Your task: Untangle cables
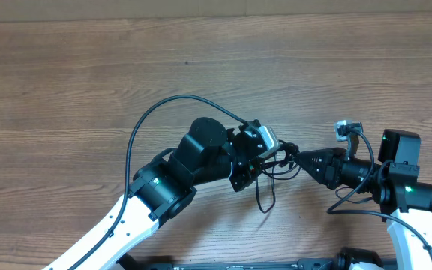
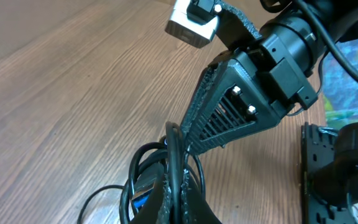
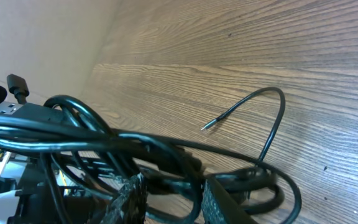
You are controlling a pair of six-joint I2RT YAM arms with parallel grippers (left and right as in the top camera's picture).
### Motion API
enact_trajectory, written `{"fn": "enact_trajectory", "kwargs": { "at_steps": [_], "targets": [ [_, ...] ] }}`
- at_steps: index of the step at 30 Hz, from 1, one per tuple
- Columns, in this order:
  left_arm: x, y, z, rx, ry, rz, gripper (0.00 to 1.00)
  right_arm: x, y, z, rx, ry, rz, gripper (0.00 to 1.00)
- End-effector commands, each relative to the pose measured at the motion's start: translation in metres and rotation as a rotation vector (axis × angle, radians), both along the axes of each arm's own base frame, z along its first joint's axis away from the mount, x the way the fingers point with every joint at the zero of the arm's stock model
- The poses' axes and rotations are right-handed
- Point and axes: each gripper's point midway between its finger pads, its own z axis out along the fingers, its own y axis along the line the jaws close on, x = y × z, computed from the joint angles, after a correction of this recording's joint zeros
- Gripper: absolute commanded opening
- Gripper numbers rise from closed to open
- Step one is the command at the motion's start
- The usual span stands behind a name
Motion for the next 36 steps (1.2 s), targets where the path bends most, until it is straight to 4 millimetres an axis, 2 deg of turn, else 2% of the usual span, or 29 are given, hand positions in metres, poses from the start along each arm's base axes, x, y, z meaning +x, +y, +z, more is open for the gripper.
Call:
{"fn": "enact_trajectory", "kwargs": {
  "at_steps": [1,24,36],
  "targets": [
    [-0.004,-0.001,0.021,-0.055,-0.016,-0.024,0.04,0.005,-0.002,0.011,-0.014,-0.05,0.008,0.28],
    [0.001,-0.008,0.044,-0.162,-0.008,0.002,0.04,0.004,-0.002,0.01,-0.016,-0.042,0.006,0.27],
    [0.006,-0.013,0.07,-0.285,0.032,0.035,0.04,0.004,-0.002,0.009,-0.016,-0.039,0.005,0.27]
  ]
}}
